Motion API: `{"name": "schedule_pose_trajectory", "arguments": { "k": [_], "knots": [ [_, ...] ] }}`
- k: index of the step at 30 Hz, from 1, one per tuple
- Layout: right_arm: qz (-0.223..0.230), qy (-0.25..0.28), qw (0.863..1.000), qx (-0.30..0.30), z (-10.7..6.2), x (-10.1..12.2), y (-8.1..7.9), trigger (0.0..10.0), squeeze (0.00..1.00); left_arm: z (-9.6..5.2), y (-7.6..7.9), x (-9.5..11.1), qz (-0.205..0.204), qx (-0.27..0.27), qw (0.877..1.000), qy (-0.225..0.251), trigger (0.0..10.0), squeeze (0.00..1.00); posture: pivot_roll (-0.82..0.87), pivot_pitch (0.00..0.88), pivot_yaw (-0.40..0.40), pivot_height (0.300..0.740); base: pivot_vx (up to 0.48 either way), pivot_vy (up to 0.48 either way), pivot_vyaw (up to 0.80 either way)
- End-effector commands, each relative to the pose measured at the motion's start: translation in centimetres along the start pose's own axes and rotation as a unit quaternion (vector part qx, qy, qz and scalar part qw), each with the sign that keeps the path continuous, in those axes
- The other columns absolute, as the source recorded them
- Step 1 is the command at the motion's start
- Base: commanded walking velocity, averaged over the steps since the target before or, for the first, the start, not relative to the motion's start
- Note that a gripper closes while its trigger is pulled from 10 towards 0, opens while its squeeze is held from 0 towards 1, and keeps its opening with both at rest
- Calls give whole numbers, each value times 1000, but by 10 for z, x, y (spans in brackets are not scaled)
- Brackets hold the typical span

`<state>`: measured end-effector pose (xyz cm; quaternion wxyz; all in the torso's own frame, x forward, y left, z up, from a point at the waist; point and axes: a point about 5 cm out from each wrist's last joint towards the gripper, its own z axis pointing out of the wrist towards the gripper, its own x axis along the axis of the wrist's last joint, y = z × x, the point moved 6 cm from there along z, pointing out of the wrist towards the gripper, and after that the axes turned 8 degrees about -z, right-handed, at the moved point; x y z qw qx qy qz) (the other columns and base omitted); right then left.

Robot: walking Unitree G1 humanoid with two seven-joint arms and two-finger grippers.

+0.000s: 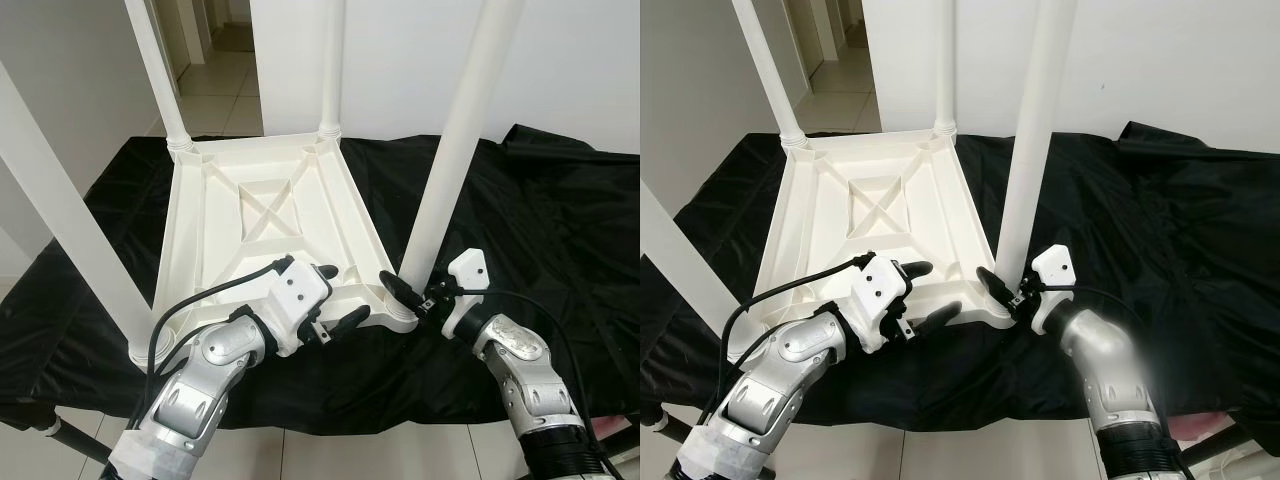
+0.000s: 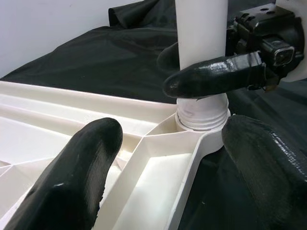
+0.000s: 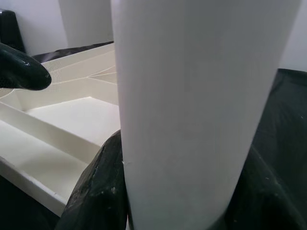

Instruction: Building children table

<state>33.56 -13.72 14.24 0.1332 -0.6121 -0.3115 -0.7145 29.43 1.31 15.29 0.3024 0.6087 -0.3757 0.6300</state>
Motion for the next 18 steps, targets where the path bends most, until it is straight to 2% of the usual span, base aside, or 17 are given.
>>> {"name": "schedule_pose_trajectory", "arguments": {
  "k": [1, 4, 8, 14, 16, 18],
  "knots": [
    [13, -14, 1000, -1, -1, -7, -5, 10000, 0, 1, -4, -2, 4, 11, 1000, -7, 10000, 0, -24, 0, 18, 740, 0, 0, 0],
    [31, -23, 997, -66, 3, -6, 2, 10000, 0, 0, -6, -1, 4, 13, 1000, -6, 10000, 0, -26, 0, 13, 740, 0, 0, 0],
    [53, -13, 993, -109, 6, -2, 5, 10000, 0, 0, -7, -1, 5, 14, 1000, -6, 10000, 0, -27, 0, 12, 740, 0, 0, 0],
    [69, -4, 982, -174, 16, 6, -6, 10000, 0, 1, -9, -1, 5, 13, 1000, -4, 10000, 0, -33, 0, 16, 740, 0, 0, 0],
    [69, -4, 982, -174, 16, 6, -6, 10000, 0, 1, -9, -1, 5, 13, 1000, -4, 10000, 0, -33, 0, 16, 740, 0, 0, 0],
    [92, -3, 974, -208, 22, 8, -13, 10000, 0, 2, -8, 0, 3, 15, 1000, -2, 10000, 0, -36, 0, 12, 740, 0, 0, 0]
  ]
}}
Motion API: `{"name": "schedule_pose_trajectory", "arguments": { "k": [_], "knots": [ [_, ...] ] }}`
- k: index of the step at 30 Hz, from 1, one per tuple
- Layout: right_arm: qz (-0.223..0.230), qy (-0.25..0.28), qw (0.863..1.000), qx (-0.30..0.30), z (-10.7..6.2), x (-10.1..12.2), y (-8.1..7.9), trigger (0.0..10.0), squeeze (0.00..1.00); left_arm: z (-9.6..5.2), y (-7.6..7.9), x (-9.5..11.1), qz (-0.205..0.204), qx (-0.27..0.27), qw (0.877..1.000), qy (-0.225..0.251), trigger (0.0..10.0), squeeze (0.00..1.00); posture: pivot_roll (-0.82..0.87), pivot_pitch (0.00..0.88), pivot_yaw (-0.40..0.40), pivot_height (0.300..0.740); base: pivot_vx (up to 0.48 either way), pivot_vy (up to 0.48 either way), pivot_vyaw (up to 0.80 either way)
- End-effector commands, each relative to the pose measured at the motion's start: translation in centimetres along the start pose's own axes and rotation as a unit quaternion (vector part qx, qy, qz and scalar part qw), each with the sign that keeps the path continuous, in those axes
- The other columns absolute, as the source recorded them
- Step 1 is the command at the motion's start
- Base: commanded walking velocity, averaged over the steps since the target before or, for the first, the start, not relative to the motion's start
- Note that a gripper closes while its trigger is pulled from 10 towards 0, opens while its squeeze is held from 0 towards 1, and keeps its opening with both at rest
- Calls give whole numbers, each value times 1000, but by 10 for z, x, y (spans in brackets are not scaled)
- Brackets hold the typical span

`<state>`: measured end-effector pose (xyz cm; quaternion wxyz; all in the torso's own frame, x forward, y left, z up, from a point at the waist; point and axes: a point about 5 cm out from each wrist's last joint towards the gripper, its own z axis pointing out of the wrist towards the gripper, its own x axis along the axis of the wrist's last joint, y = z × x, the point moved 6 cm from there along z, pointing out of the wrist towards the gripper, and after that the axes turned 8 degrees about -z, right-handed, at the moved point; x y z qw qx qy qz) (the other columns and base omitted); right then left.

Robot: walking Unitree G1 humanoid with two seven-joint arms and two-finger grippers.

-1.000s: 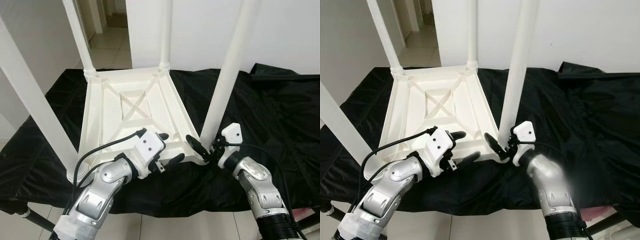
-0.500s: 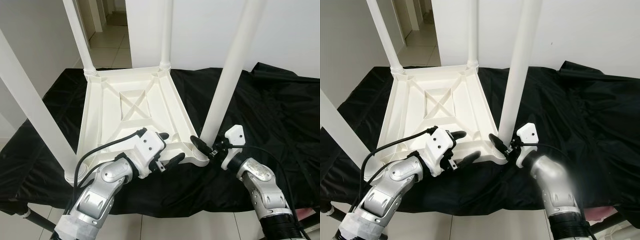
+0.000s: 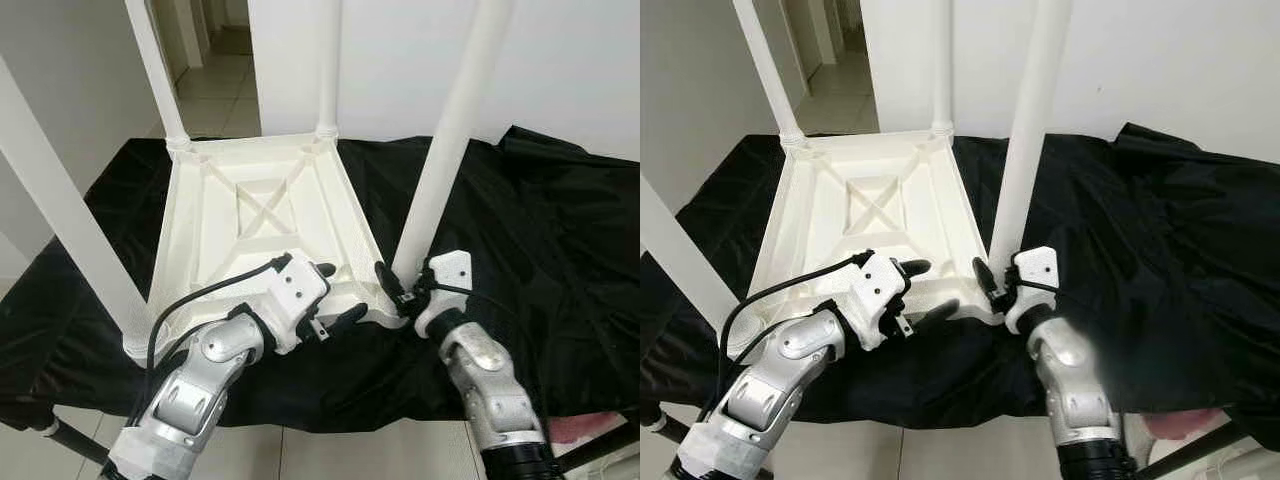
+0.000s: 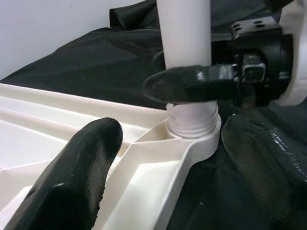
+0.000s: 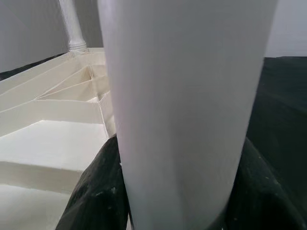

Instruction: Building children table

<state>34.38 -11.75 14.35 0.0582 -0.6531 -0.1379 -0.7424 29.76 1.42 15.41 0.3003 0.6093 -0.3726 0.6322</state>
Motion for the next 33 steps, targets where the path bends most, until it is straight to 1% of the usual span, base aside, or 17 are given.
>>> {"name": "schedule_pose_trajectory", "arguments": {
  "k": [1, 2, 3, 5, 6, 7, 8, 12, 13, 14, 17, 21, 23, 24, 27, 29, 33],
  "knots": [
    [36, 2, 998, -46, 2, 4, -7, 10000, 0, 2, -5, -1, 2, 11, 1000, -2, 10000, 0, -36, 0, 9, 740, 0, 0, 0],
    [36, 2, 998, -46, 2, 4, -7, 10000, 0, 2, -5, -1, 2, 11, 1000, -2, 10000, 0, -36, 0, 9, 740, 0, 0, 0],
    [36, 0, 998, -61, 2, 4, -8, 10000, 0, 2, -5, -1, 2, 12, 1000, -2, 10000, 0, -36, 0, 9, 740, 0, 0, 0],
    [30, -13, 992, -119, 1, 2, -2, 10000, 0, 3, -5, 0, 0, 14, 1000, 0, 10000, 0, -35, 0, 6, 740, 0, 0, 0],
    [30, -13, 992, -119, 1, 2, -2, 10000, 0, 3, -5, 0, 0, 14, 1000, 0, 10000, 0, -35, 0, 6, 740, 0, 0, 0],
    [33, -16, 989, -143, 0, 3, -1, 10000, 0, 3, -5, 0, 0, 15, 1000, 1, 10000, 0, -35, 0, 6, 740, 0, 0, 0],
    [29, -19, 988, -148, 0, 4, -3, 10000, 0, 3, -6, 1, -1, 16, 1000, 2, 10000, 0, -34, 0, 6, 740, 0, 0, 0],
    [26, -21, 987, -156, -1, 4, -1, 10000, 0, 4, -6, 1, -2, 17, 1000, 3, 10000, 0, -40, 0, 12, 740, 0, 0, 0],
    [25, -25, 986, -165, -2, 3, 2, 10000, 0, 4, -7, 1, -2, 18, 1000, 4, 10000, 0, -41, 0, 15, 740, 0, 0, 0],
    [25, -25, 986, -165, -2, 3, 2, 10000, 0, 4, -7, 1, -2, 18, 1000, 4, 10000, 0, -41, 0, 15, 740, 0, 0, 0],
    [-3, -20, 980, -196, -5, 7, 12, 10000, 0, 5, -8, 2, 0, 15, 1000, 4, 10000, 0, -50, 0, 13, 740, 0, 0, 0],
    [-8, -21, 979, -200, -6, 7, 13, 10000, 0, 5, -8, 2, 0, 15, 1000, 4, 10000, 0, -50, 0, 13, 740, 0, 0, 0],
    [-10, -26, 978, -208, -8, 4, 15, 10000, 0, 5, -8, 1, 0, 14, 1000, 4, 10000, 0, -51, 0, 12, 740, 0, 0, 0],
    [-11, -45, 973, -228, -11, -4, 22, 10000, 0, 5, -6, 0, -2, 13, 1000, 4, 10000, 0, -50, 0, 2, 740, 0, 0, 0],
    [-13, -51, 970, -236, -13, -6, 24, 10000, 0, 5, -6, 0, -3, 13, 1000, 4, 10000, 0, -50, 0, 2, 740, 0, 0, 0],
    [-17, -60, 966, -252, -16, -10, 29, 10000, 0, 5, -4, 0, -5, 14, 1000, 5, 10000, 0, -43, 0, -6, 740, 0, 0, 0],
    [-16, -68, 965, -252, -17, -14, 28, 10000, 0, 4, -2, -1, -8, 18, 1000, 5, 10000, 0, -36, 0, -16, 740, 0, 0, 0]
  ]
}}
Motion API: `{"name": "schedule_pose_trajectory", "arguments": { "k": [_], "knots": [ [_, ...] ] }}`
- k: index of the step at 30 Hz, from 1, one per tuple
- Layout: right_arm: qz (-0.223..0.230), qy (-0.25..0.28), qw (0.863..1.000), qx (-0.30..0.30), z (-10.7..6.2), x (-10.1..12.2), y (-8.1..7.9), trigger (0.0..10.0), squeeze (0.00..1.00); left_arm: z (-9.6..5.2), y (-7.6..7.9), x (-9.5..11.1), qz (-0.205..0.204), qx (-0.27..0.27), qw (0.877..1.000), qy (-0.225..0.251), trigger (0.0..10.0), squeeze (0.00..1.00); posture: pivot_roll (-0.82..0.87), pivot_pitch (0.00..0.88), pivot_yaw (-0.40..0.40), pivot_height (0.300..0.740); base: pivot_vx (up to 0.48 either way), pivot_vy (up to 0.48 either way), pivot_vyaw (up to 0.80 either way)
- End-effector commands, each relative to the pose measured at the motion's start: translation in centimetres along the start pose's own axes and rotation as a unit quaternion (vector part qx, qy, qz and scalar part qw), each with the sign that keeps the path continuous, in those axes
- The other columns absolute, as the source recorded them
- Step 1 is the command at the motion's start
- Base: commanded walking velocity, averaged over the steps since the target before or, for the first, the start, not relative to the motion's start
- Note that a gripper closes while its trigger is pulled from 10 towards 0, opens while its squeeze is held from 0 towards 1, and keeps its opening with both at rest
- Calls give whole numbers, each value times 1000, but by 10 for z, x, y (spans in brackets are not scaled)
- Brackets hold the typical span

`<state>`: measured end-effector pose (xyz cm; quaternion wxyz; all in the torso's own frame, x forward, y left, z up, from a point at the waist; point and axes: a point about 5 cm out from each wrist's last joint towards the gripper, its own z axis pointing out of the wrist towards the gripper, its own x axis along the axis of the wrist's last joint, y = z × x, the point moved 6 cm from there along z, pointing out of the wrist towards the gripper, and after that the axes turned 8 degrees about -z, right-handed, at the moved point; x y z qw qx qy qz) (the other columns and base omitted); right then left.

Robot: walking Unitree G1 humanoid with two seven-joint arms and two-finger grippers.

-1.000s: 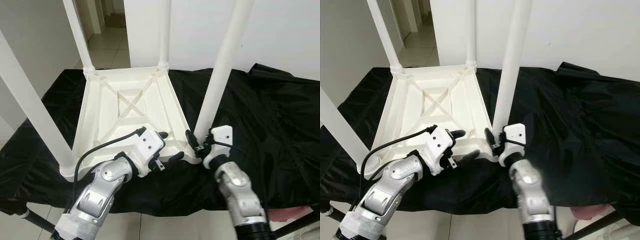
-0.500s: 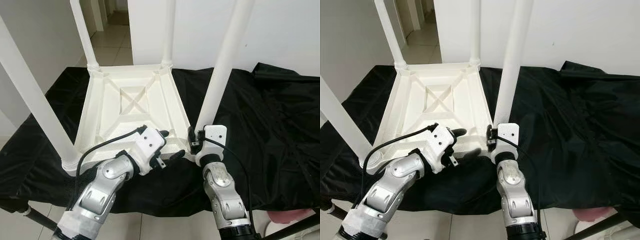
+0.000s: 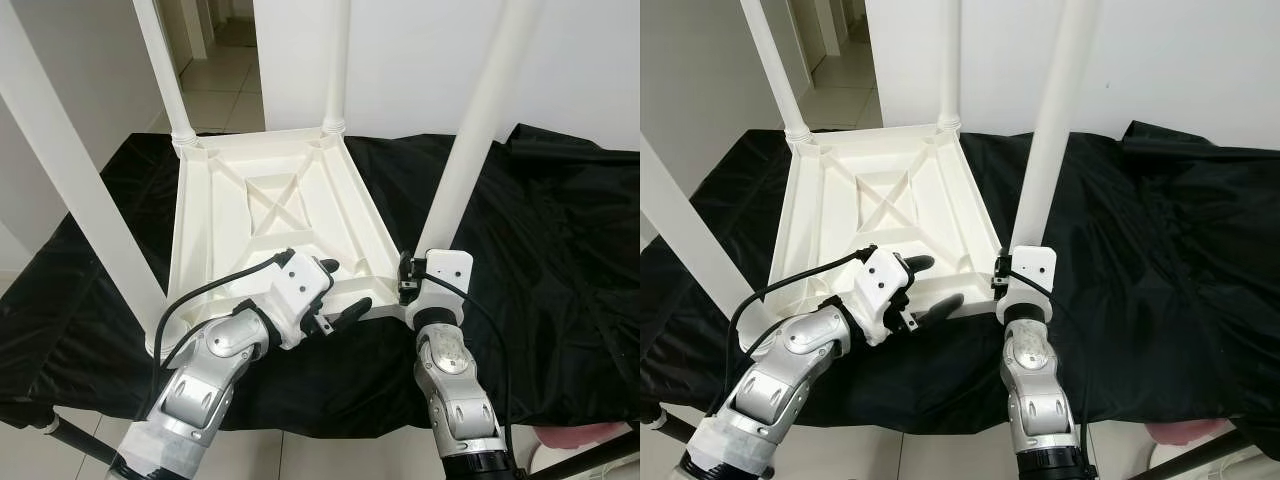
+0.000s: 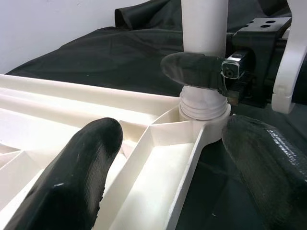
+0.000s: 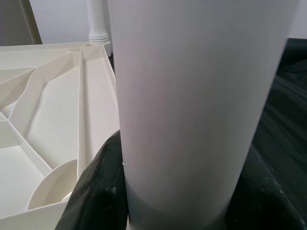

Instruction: Building children table

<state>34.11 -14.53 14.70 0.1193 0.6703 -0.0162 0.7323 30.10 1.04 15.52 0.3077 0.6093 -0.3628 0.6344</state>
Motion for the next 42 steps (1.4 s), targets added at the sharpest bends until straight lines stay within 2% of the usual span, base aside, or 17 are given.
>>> {"name": "schedule_pose_trajectory", "arguments": {
  "k": [1, 6, 7, 9, 10, 11, 12, 13, 14, 20, 22, 23, 27, 35, 38, 39, 42],
  "knots": [
    [2, -37, 999, -21, -5, -16, 3, 10000, 0, -2, -1, -2, 0, 18, 1000, -1, 10000, 0, -34, 0, -20, 740, 0, 0, 0],
    [13, -27, 1000, 5, -4, -12, -4, 10000, 8, -3, -1, -3, -3, 21, 1000, -1, 10000, 0, -31, 0, -28, 740, 0, 0, 0],
    [18, -13, 1000, 15, -5, -7, -4, 10000, 1000, -3, 0, -3, -4, 22, 1000, 0, 10000, 0, -27, 0, -36, 740, 0, 0, 0],
    [20, -2, 1000, 20, -5, -3, -4, 10000, 1000, -4, 0, -3, -5, 22, 1000, 0, 10000, 0, -26, 0, -40, 740, 0, 0, 0],
    [15, 11, 999, 49, -5, 1, -4, 10000, 1000, -5, 1, -3, -7, 24, 1000, 2, 10000, 0, -23, 0, -45, 740, 0, 0, 0],
    [13, 16, 998, 62, -4, 1, -3, 10000, 859, -5, 2, -3, -8, 24, 1000, 2, 10000, 0, -22, 0, -47, 740, 0, 0, 0],
    [13, 16, 998, 62, -4, 1, -3, 10000, 859, -5, 2, -3, -8, 24, 1000, 2, 10000, 0, -22, 0, -47, 740, 0, 0, 0],
    [11, 21, 997, 72, -4, 3, -1, 10000, 498, -6, 2, -3, -9, 25, 1000, 2, 10000, 0, -22, 0, -47, 740, 0, 0, 0],
    [5, 27, 996, 79, -3, 3, 3, 10000, 0, -6, 2, -3, -9, 25, 1000, 2, 10000, 0, -22, 0, -51, 740, 0, 0, 0],
    [1, 37, 991, 131, -4, 3, 7, 10000, 0, -9, 3, -4, -10, 25, 1000, -1, 10000, 0, -23, 0, -49, 740, 0, 0, 0],
    [-2, 44, 980, 192, -6, 3, 3, 10000, 0, -9, 3, -4, -10, 24, 1000, -2, 10000, 0, -23, 0, -45, 740, 0, 0, 0],
    [-2, 44, 980, 192, -6, 3, 3, 10000, 0, -9, 3, -4, -10, 24, 1000, -2, 10000, 0, -23, 0, -45, 740, 0, 0, 0],
    [-31, 54, 958, 281, -3, 4, 3, 10000, 0, -9, 3, -4, -11, 20, 1000, -3, 10000, 0, -29, 0, -36, 740, 0, 0, 0],
    [-51, 41, 934, 352, 2, -4, -4, 10000, 0, -6, 6, -3, -7, 9, 1000, -3, 10000, 0, -29, 0, -33, 740, 0, 0, 0],
    [-68, 24, 922, 380, 4, -17, -10, 10000, 0, -6, 8, -4, -6, 3, 1000, -5, 10000, 0, -23, 0, -32, 740, 0, 0, 0],
    [-70, 20, 921, 382, 4, -20, -10, 3333, 0, -7, 8, -4, -7, 2, 1000, -5, 10000, 0, -23, 0, -32, 740, 0, 0, 0],
    [-71, 17, 920, 385, 4, -22, -9, 3333, 0, -7, 8, -3, -7, 2, 1000, -5, 10000, 0, -19, 0, -34, 740, 0, 0, 0]
  ]
}}
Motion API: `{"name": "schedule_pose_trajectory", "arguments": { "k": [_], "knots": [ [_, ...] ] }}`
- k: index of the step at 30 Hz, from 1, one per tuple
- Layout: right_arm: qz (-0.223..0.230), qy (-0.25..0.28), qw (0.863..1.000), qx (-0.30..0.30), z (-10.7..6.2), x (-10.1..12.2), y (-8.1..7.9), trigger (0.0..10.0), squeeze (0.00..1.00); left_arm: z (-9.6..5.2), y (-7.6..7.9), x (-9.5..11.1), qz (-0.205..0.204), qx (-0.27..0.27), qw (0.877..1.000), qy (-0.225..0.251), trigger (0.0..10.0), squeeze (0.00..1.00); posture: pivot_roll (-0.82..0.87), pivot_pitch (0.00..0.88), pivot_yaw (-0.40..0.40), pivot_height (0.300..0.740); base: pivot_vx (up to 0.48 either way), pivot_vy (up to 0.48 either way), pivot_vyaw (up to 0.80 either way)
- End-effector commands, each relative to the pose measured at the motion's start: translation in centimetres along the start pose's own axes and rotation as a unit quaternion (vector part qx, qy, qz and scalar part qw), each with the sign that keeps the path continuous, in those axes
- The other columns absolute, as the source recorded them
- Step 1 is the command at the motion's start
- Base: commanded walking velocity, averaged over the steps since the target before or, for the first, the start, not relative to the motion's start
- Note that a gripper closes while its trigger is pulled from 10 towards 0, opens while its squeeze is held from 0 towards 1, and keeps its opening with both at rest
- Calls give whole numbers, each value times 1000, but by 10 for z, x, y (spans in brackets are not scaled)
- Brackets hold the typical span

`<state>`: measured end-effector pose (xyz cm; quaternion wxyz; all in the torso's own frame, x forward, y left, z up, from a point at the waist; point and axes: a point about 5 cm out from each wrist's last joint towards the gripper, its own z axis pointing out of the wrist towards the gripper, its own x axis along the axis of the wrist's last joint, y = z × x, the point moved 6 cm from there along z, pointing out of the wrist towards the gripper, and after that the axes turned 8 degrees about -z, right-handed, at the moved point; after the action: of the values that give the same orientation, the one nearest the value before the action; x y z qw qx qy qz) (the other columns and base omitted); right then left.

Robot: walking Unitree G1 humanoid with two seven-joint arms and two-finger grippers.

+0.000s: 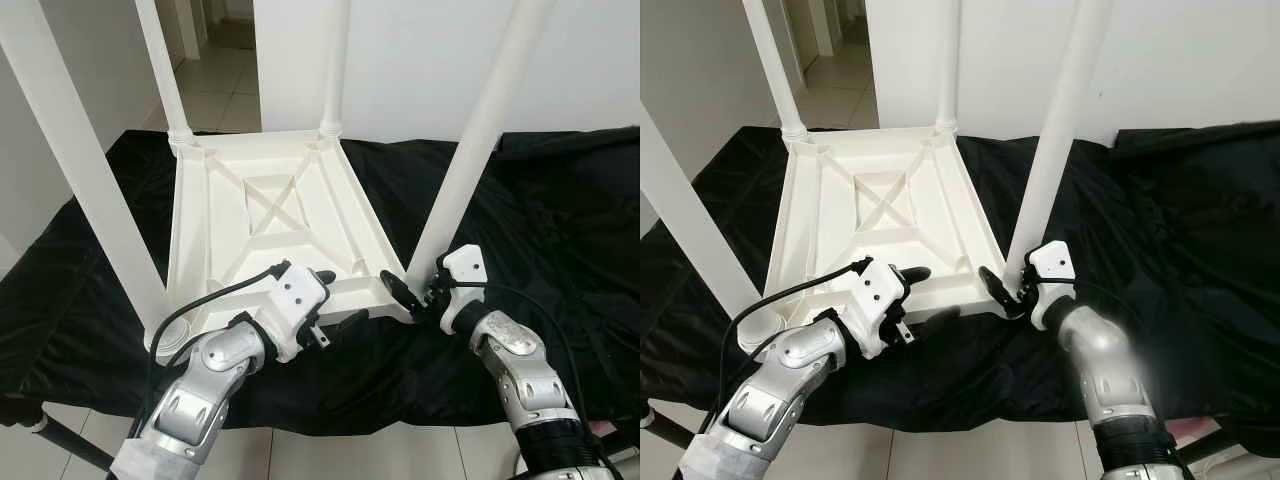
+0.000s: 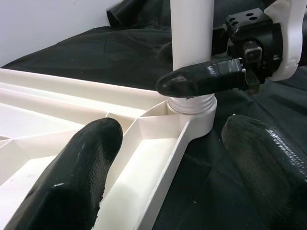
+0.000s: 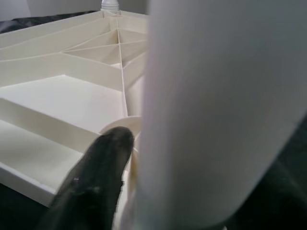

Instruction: Building children table

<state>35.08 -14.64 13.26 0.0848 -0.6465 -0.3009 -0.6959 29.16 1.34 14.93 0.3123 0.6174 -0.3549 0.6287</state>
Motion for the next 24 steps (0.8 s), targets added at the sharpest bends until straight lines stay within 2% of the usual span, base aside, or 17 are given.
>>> {"name": "schedule_pose_trajectory", "arguments": {
  "k": [1, 4, 5, 6, 7, 11, 13, 14, 19, 21, 22, 23, 24],
  "knots": [
    [1, -10, 1000, 23, 0, -7, -8, 0, 0, 0, 2, 2, 4, 0, 1000, -1, 10000, 0, -18, 0, -33, 740, 0, 0, 0],
    [7, -8, 1000, 22, -4, -9, -6, 0, 0, -1, 2, 2, 2, 3, 1000, -1, 10000, 0, -17, 0, -34, 740, 0, 0, 0],
    [14, -5, 1000, 16, -5, -9, -5, 471, 0, -2, 3, 1, 1, 3, 1000, -2, 10000, 0, -17, 0, -35, 740, 0, 0, 0],
    [23, -4, 1000, 10, -6, -9, -6, 471, 0, -2, 4, 1, 1, 4, 1000, -2, 10000, 0, -17, 0, -35, 740, 0, 0, 0],
    [35, -2, 999, -2, -7, -9, -7, 10000, 0, -2, 4, 1, 0, 4, 1000, -2, 10000, 0, -17, 0, -36, 740, 0, 0, 0],
    [45, -2, 999, -17, -6, -9, -9, 10000, 0, -3, 3, 1, -1, 6, 1000, -2, 10000, 0, -20, 0, -36, 740, 0, 0, 0],
    [54, -3, 996, -66, -6, -8, -10, 10000, 0, -2, 2, 0, -3, 9, 1000, -2, 10000, 0, -30, 5, -29, 740, 0, 0, 0],
    [54, -3, 996, -66, -6, -8, -10, 10000, 0, -2, 2, 0, -3, 9, 1000, -2, 10000, 0, -30, 5, -29, 740, 0, 0, 0],
    [98, -5, 982, -158, -6, -3, -15, 10000, 0, -3, 3, 0, -5, 5, 1000, -4, 10000, 0, -30, 19, -30, 740, 0, 0, 0],
    [104, -5, 980, -167, -6, -3, -16, 10000, 0, -4, 4, 0, -4, 4, 1000, -5, 10000, 0, -34, 17, -27, 740, 0, 0, 0],
    [123, -12, 973, -194, -5, -5, -17, 10000, 0, -5, 3, -1, -3, 4, 1000, -7, 10000, 0, -34, 21, -27, 740, 0, 0, 0],
    [123, -24, 967, -222, -5, -7, -17, 10000, 0, -5, 3, -2, -1, 4, 1000, -9, 10000, 0, -34, 21, -27, 740, 0, 0, 0],
    [123, -24, 967, -222, -5, -7, -17, 10000, 0, -5, 3, -2, -1, 4, 1000, -9, 10000, 0, -34, 21, -27, 740, 0, 0, 0]
  ]
}}
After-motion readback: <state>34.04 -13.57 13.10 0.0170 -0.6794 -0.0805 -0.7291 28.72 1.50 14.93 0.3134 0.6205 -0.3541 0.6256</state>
